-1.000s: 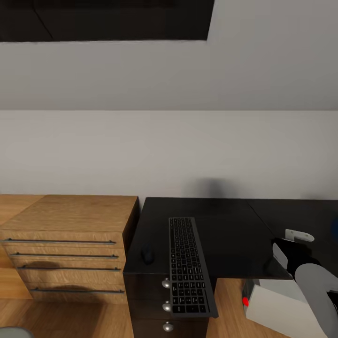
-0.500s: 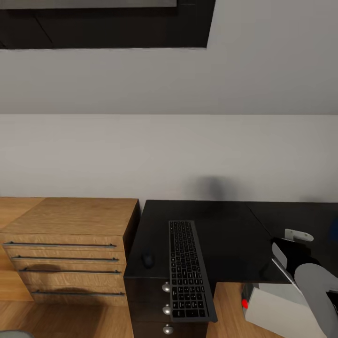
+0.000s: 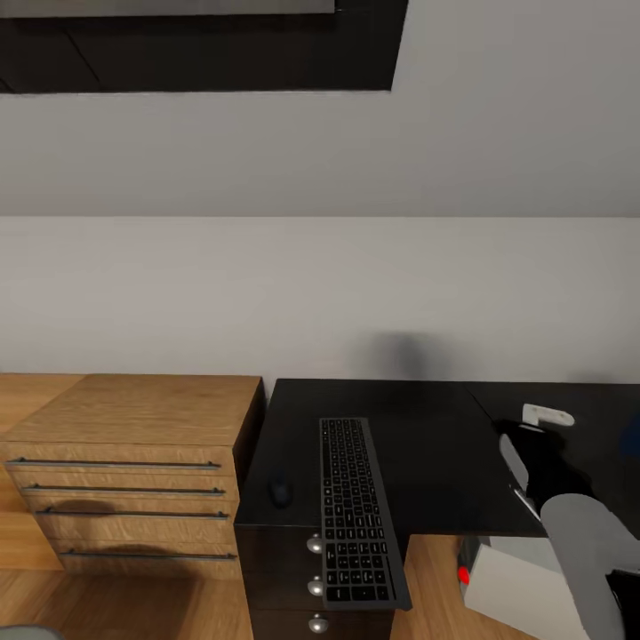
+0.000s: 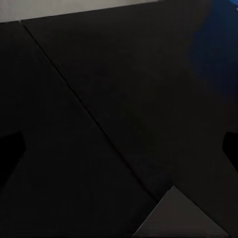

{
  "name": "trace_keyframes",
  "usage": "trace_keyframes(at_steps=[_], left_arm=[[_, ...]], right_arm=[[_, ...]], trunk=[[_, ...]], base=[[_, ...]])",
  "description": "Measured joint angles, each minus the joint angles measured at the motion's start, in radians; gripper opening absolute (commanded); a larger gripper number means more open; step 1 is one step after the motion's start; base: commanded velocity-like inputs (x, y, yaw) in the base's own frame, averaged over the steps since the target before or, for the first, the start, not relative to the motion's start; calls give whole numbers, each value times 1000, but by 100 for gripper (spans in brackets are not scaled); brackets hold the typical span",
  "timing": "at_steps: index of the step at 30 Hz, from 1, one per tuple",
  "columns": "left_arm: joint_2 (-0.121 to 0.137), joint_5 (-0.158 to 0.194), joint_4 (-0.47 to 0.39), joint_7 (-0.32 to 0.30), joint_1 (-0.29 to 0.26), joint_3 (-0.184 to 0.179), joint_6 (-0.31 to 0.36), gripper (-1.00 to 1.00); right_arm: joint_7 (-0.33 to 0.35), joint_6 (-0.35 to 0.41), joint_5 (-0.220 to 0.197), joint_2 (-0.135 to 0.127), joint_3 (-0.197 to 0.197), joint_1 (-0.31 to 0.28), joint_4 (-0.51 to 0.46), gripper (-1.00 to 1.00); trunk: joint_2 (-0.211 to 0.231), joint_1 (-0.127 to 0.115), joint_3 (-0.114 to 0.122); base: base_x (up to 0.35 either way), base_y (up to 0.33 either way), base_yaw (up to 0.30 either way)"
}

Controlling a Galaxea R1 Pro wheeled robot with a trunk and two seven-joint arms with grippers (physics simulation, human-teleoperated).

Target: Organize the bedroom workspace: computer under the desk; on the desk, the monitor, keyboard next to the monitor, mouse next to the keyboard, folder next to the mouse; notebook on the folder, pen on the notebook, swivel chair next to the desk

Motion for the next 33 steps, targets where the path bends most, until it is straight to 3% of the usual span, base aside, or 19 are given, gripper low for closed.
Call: trace_keyframes(at_steps=[1, 4, 5, 8, 14, 16, 19, 25, 33], left_arm=[[0, 0, 1, 0, 0, 0, 0, 100], [0, 0, 2, 0, 0, 0, 0, 100], [0, 0, 2, 0, 0, 0, 0, 100], [-1, 0, 5, 1, 0, 0, 0, 100], [-1, 0, 12, 0, 0, 0, -1, 100], [-2, 0, 13, 0, 0, 0, -1, 100], [-2, 0, 13, 0, 0, 0, -1, 100], [-2, 0, 14, -1, 0, 0, -1, 100], [-2, -1, 14, -2, 0, 0, -2, 100]], right_arm=[[1, 56, -14, 18, 0, 38, -92, 100], [2, 104, -43, 37, -1, 90, -198, 100], [2, 134, -80, 56, 0, 145, -295, 100], [2, 162, -137, 90, 1, 223, -435, 100], [-3, 169, -224, 125, -13, 250, -487, 100], [-30, 170, -327, 148, -33, 255, -513, 100], [-46, 169, -371, 159, -40, 262, -528, 100], [-55, 168, -399, 171, -43, 268, -538, 100], [-57, 165, -405, 187, -45, 270, -539, 100]], trunk=[[0, 0, 0], [0, 0, 0], [0, 0, 0], [0, 0, 0], [0, 0, 0], [0, 0, 0], [0, 0, 0], [0, 0, 0], [0, 0, 5]], base=[[0, 0, 0], [0, 0, 0], [0, 0, 0], [0, 0, 0], [0, 0, 0], [0, 0, 0], [0, 0, 0], [0, 0, -9], [-67, 0, -146]])
